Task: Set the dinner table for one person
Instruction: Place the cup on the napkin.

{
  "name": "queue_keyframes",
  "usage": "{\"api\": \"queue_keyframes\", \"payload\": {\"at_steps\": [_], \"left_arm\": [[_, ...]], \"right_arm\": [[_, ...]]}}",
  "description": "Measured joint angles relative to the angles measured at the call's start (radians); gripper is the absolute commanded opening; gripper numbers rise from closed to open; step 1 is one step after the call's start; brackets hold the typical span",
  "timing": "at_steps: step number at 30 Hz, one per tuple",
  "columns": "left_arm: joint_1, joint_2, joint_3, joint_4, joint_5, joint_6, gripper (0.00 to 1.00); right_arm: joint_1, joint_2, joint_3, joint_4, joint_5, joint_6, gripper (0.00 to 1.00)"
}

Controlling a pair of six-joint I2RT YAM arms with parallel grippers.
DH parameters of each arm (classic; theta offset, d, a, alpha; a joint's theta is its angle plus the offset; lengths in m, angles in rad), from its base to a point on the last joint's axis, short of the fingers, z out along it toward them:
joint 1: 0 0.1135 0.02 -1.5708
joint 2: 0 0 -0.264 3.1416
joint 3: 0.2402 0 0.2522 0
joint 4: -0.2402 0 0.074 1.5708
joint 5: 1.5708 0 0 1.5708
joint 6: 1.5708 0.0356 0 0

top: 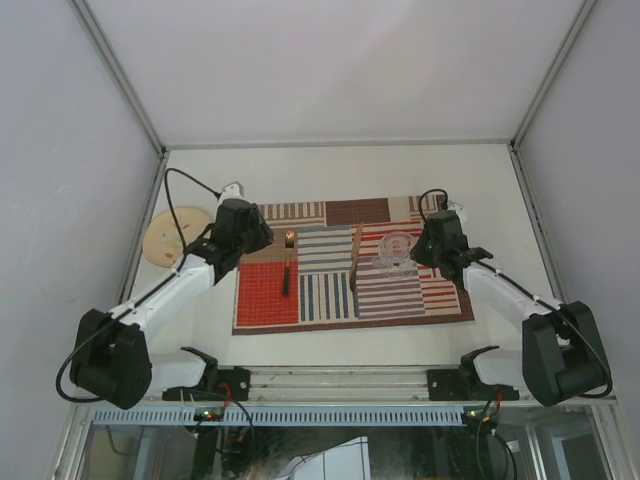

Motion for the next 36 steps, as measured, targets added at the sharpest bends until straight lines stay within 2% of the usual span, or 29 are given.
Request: {"api": "queue_keyframes", "payload": {"at_steps": [1,2,3,13,18,25,36], "left_arm": [[0.005,-0.016,-0.004,-0.001,-0.006,0.000,0.45],[0.011,-0.031,-0.009,0.001,-0.009,0.000,0.45],[0.019,-0.042,-0.013,0.002,-0.010,0.000,0.45],[0.134,-0.085,-0.116,0.000,-0.012,0.000,0.45],[0.171,-0.179,-0.166,-0.001,-0.029,-0.001,0.46],[0.180,-0.280,-0.192,-0.014,-0.045,-0.028,0.46],[0.180,-0.384,-0.197,-0.060,-0.041,-0.047,0.47]], "right_arm": [[0.000,0.003,0.000,0.003,0.000,0.001,0.10],[-0.001,0.006,0.000,0.006,0.000,0.001,0.01],[-0.001,0.010,0.000,0.008,-0.002,-0.001,0.00],[-0.008,0.028,0.032,0.007,-0.013,-0.014,0.00],[-0.047,0.056,0.126,-0.030,-0.006,-0.046,0.00],[-0.149,0.183,0.295,-0.007,0.003,-0.071,0.00],[-0.234,0.343,0.319,0.025,-0.002,-0.045,0.00]]}}
